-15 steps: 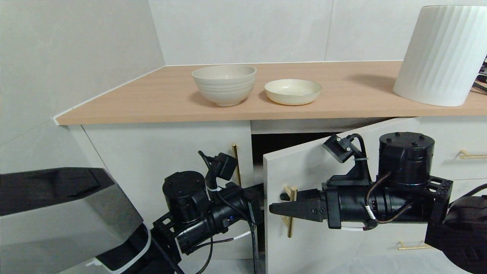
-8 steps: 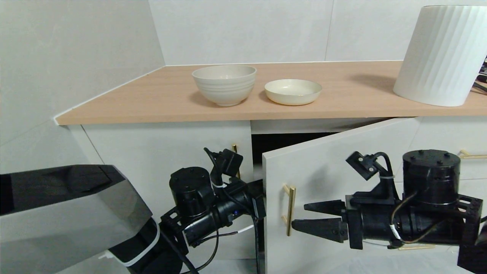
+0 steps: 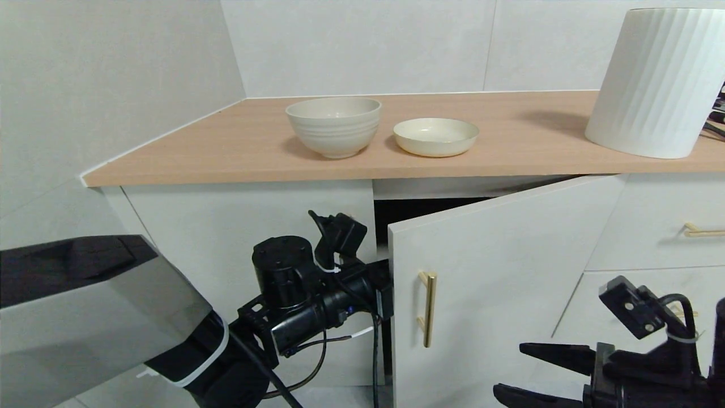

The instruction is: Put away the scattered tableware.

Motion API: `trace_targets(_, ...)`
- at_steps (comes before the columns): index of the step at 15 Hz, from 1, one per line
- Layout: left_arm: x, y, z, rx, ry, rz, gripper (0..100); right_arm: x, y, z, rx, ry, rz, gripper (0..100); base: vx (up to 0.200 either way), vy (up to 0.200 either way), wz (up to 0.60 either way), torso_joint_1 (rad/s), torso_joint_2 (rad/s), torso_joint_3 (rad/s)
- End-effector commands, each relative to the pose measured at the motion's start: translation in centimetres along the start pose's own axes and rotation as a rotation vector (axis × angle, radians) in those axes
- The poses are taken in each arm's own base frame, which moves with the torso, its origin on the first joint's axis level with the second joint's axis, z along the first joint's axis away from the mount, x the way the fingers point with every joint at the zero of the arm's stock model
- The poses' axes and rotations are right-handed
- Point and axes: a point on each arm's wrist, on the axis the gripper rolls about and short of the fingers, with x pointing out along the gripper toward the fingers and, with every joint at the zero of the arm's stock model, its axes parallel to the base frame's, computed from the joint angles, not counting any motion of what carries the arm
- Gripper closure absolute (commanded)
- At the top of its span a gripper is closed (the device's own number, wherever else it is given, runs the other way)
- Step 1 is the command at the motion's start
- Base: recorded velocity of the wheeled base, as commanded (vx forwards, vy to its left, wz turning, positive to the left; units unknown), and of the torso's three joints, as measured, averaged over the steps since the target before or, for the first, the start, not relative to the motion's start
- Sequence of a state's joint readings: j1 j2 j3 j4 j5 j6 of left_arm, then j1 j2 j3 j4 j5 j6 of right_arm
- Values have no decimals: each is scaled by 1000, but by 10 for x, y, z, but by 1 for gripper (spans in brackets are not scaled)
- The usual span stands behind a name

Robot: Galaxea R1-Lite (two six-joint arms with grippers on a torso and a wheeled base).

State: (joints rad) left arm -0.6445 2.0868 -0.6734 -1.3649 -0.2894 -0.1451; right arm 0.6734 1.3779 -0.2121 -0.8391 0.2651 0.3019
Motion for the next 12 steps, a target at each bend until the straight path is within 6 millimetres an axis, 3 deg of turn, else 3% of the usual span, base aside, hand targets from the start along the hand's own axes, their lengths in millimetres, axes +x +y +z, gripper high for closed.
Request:
trace_targets(1,-2,-4,1,-2,3,-6,100,-13,5,-6,-34,-17,-22,0,0,0,0,0,0,0)
trace_targets(10,1,-12,4,-4,-9,-31,100,-17,1,-15,-120,48,-136,0,0,0,0,0,0,0)
trace_targets(12,6,-11,2,-3,-12,-33,100,-18,2,-13,-122,39,-134,0,-200,0,0,2,0,2)
